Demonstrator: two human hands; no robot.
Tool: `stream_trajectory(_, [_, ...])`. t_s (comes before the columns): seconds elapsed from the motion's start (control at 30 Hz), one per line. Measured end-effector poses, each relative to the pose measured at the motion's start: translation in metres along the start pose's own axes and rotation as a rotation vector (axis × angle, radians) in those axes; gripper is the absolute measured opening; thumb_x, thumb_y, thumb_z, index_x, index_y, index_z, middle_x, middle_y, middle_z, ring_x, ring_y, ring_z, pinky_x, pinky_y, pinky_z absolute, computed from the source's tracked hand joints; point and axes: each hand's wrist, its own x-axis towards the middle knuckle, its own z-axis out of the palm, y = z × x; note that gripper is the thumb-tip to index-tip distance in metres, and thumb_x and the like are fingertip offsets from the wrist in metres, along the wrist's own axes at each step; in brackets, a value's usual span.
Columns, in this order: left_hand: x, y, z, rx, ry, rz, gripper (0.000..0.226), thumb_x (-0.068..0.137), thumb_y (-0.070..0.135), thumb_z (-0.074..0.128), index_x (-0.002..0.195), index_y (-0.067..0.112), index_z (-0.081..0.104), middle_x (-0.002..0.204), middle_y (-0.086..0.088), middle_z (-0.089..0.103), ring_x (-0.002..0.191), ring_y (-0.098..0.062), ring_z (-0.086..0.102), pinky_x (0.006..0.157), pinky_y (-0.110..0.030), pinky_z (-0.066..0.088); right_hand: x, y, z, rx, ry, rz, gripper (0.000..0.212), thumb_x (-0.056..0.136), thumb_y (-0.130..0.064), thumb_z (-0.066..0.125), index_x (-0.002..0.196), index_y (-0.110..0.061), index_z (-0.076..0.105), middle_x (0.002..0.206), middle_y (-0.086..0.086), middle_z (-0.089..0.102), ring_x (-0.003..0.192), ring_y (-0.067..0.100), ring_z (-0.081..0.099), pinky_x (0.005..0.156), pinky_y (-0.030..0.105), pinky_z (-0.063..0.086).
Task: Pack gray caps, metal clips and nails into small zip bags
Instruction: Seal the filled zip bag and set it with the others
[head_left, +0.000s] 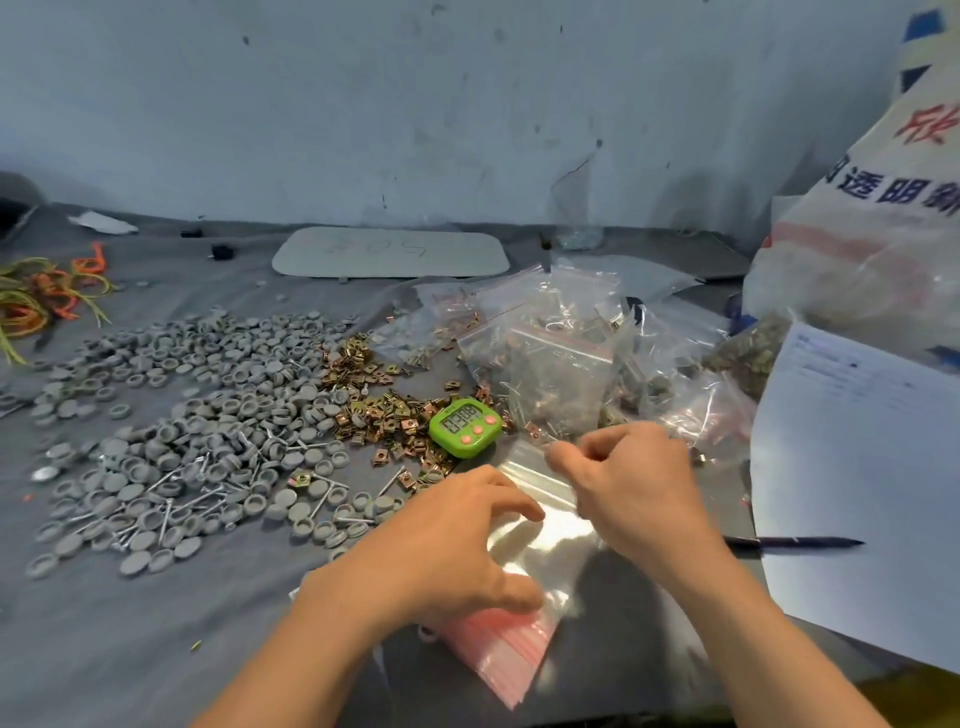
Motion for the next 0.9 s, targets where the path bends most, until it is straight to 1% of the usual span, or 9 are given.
stream_trajectory(0.1, [-0.008, -0.002, 0.0, -0.036, -0.01, 0.028, 0.069, 0.072, 0.057, 0.081, 0.136, 0.046, 0.058, 0.132, 0.033, 0.042, 0.12, 0.006, 0.046, 0.102, -0.022, 0.041, 0.0, 0.001, 0.007, 0.151, -0.154, -0.083, 0.02, 0.09, -0.019, 0.065, 0.085, -0.029, 0.082, 0.086, -0.007, 0.08, 0.083, 0.01, 0.074, 0.09, 0.034, 0.057])
stream_trajectory(0.2, [-0.009, -0.002, 0.001, -0.109, 0.002, -0.017, 0.058, 0.072, 0.052, 0.085, 0.126, 0.046, 0.065, 0.118, 0.026, 0.051, 0.1, 0.008, 0.053, 0.082, -0.012, 0.042, 0.018, 0.004, 0.003, 0.124, -0.009, -0.141, 0.054, 0.094, -0.006, 0.057, 0.142, -0.031, 0.061, 0.134, -0.017, 0.064, 0.122, 0.003, 0.06, 0.111, 0.027, 0.043])
stream_trajectory(0.27, [-0.007, -0.002, 0.002, -0.117, 0.017, -0.038, 0.05, 0.074, 0.047, 0.084, 0.121, 0.046, 0.068, 0.105, 0.021, 0.058, 0.091, 0.008, 0.055, 0.071, -0.007, 0.039, 0.03, 0.01, 0.002, 0.045, -0.102, -0.114, 0.061, 0.095, -0.005, 0.054, 0.15, -0.031, 0.05, 0.14, -0.014, 0.058, 0.126, 0.012, 0.057, 0.111, 0.033, 0.043])
stream_trajectory(0.37, [-0.005, -0.001, 0.002, -0.109, 0.026, -0.041, 0.031, 0.082, 0.039, 0.08, 0.112, 0.042, 0.073, 0.093, 0.018, 0.064, 0.084, 0.004, 0.059, 0.067, -0.006, 0.041, 0.038, 0.02, 0.011, -0.253, -0.237, -0.132, 0.057, 0.097, -0.009, 0.05, 0.149, -0.033, 0.052, 0.148, 0.003, 0.056, 0.131, 0.028, 0.054, 0.109, 0.036, 0.041])
stream_trajectory(0.47, [-0.003, 0.002, 0.002, -0.081, 0.044, -0.031, 0.01, 0.091, 0.03, 0.074, 0.098, 0.036, 0.078, 0.091, 0.017, 0.071, 0.08, 0.002, 0.062, 0.064, -0.002, 0.041, 0.035, 0.018, 0.015, -0.262, -0.144, -0.137, 0.052, 0.096, -0.015, 0.051, 0.144, -0.034, 0.055, 0.144, 0.003, 0.061, 0.13, 0.029, 0.056, 0.108, 0.038, 0.044])
stream_trajectory(0.57, [-0.004, -0.002, -0.004, -0.134, 0.033, -0.054, 0.026, 0.092, 0.013, 0.07, 0.099, 0.035, 0.081, 0.1, 0.017, 0.076, 0.091, 0.001, 0.067, 0.078, -0.002, 0.047, 0.029, 0.013, 0.015, -0.216, 0.031, -0.14, 0.043, 0.09, -0.017, 0.057, 0.128, -0.033, 0.069, 0.129, -0.006, 0.071, 0.122, 0.024, 0.063, 0.107, 0.038, 0.047])
stream_trajectory(0.67, [-0.004, -0.007, -0.008, -0.22, 0.059, -0.096, 0.046, 0.085, -0.004, 0.064, 0.096, 0.036, 0.083, 0.092, 0.023, 0.075, 0.09, 0.004, 0.068, 0.08, -0.008, 0.051, 0.022, 0.008, 0.01, -0.064, 0.07, -0.11, 0.027, 0.086, -0.014, 0.063, 0.092, -0.032, 0.081, 0.092, -0.016, 0.078, 0.093, 0.009, 0.071, 0.091, 0.028, 0.055])
stream_trajectory(0.8, [-0.002, -0.009, -0.002, -0.266, 0.304, -0.16, 0.055, 0.088, -0.011, 0.059, 0.084, 0.039, 0.081, 0.093, 0.02, 0.074, 0.088, 0.003, 0.066, 0.074, -0.006, 0.05, 0.016, 0.007, 0.001, 0.092, -0.163, -0.128, 0.019, 0.085, -0.019, 0.07, 0.075, -0.03, 0.081, 0.069, -0.012, 0.075, 0.063, 0.001, 0.065, 0.071, 0.025, 0.053])
stream_trajectory(0.9, [-0.002, -0.011, -0.003, -0.461, 0.626, -0.109, 0.061, 0.085, -0.014, 0.061, 0.086, 0.044, 0.079, 0.094, 0.021, 0.074, 0.091, 0.005, 0.067, 0.078, -0.009, 0.051, 0.009, 0.006, -0.005, 0.314, -0.436, -0.167, 0.012, 0.085, -0.045, 0.077, 0.088, -0.035, 0.082, 0.083, -0.008, 0.079, 0.073, 0.0, 0.068, 0.071, 0.021, 0.051])
